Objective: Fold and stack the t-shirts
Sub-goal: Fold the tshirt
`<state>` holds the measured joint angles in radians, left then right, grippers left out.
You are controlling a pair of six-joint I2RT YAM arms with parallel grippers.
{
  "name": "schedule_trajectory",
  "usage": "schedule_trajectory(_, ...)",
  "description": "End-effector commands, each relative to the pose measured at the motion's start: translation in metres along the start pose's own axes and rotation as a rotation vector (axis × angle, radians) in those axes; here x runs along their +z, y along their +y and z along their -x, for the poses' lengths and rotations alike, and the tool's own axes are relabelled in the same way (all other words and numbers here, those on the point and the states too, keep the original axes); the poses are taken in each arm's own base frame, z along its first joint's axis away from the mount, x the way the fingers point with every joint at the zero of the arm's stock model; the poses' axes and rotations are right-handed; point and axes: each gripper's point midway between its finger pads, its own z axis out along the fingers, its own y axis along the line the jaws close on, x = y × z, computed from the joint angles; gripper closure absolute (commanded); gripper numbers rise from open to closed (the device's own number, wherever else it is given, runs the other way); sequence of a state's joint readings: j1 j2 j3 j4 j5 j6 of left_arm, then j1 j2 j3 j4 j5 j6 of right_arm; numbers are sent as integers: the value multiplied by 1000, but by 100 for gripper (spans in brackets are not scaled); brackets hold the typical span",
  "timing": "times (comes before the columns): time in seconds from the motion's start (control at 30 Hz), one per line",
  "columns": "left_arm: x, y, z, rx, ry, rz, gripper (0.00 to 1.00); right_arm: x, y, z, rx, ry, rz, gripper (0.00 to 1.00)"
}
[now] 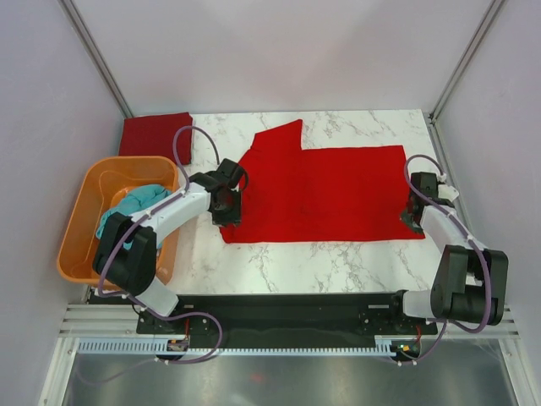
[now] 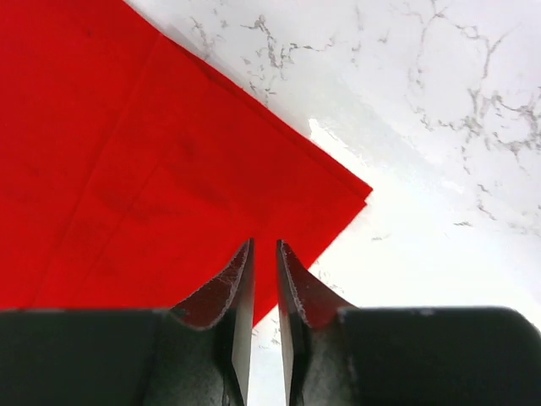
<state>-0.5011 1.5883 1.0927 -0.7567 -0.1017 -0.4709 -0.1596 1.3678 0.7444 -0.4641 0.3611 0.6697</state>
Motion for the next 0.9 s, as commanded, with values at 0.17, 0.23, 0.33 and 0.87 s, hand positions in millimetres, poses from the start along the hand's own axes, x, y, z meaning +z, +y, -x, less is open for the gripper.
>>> schedule_trajectory(0.17, -16, -36, -3, -7, 24, -191, 57, -31, 42, 17, -35, 12, 211, 71)
schedule_trajectory(0.23, -7, -30, -8, -26, 33, -155, 57, -38, 55, 18, -52, 5, 265, 70)
schedule_trajectory(0.33, 12, -15, -24, -32, 85, -80, 57, -48, 66, 26, -59, -15, 300, 70)
schedule_trajectory(0.87, 15, 38, -31, -5, 48, 180, 63, -58, 76, 39, -58, -29, 328, 77)
